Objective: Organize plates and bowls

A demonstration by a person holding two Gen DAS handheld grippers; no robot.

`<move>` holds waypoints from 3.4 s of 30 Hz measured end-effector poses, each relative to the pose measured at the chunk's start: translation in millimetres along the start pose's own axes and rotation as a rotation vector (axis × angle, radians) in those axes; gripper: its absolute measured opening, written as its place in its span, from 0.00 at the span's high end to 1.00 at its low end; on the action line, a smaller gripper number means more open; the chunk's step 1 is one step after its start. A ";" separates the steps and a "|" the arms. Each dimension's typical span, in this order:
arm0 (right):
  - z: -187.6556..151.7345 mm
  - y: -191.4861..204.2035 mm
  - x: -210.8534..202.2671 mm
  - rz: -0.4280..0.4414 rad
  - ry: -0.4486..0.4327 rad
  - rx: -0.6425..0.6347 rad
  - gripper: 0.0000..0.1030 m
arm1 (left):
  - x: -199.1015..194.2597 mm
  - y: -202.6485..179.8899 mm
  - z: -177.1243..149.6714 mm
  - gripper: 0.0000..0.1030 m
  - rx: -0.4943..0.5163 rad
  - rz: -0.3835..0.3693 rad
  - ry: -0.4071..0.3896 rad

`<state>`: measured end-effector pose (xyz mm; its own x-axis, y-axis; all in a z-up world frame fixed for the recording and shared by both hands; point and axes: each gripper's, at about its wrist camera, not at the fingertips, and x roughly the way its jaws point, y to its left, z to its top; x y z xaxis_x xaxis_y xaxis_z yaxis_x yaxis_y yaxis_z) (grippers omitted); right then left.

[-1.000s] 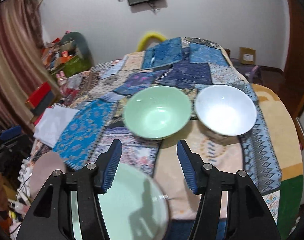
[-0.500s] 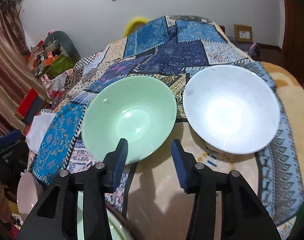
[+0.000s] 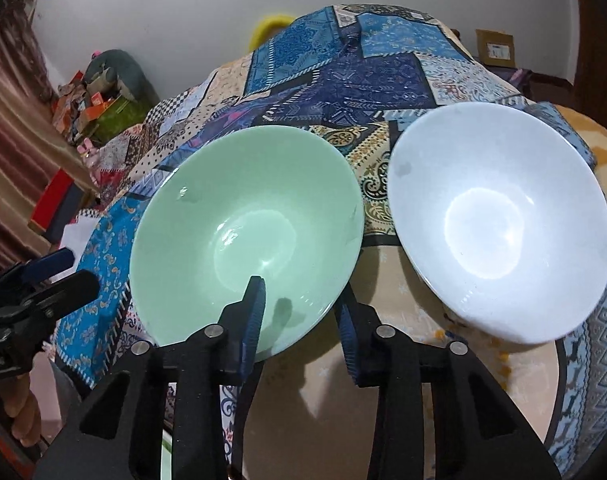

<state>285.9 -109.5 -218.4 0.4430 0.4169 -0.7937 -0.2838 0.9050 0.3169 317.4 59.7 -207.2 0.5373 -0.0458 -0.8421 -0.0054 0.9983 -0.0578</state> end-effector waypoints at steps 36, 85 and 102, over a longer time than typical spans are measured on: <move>16.3 25.4 15.0 0.063 0.047 -0.111 0.85 | 37.9 -3.0 -4.8 0.82 -0.013 -0.016 0.111; -80.7 149.3 -106.3 0.162 -0.081 -0.172 0.85 | -171.9 47.1 -144.2 0.82 -0.121 0.021 -0.038; -114.4 196.9 -41.8 0.204 0.077 -0.225 0.85 | -142.4 119.9 -196.8 0.82 -0.255 0.030 0.070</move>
<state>114.2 41.5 -182.2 0.2944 0.5722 -0.7654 -0.5448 0.7585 0.3576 74.3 178.9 -199.7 0.4741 -0.0273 -0.8800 -0.2373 0.9586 -0.1576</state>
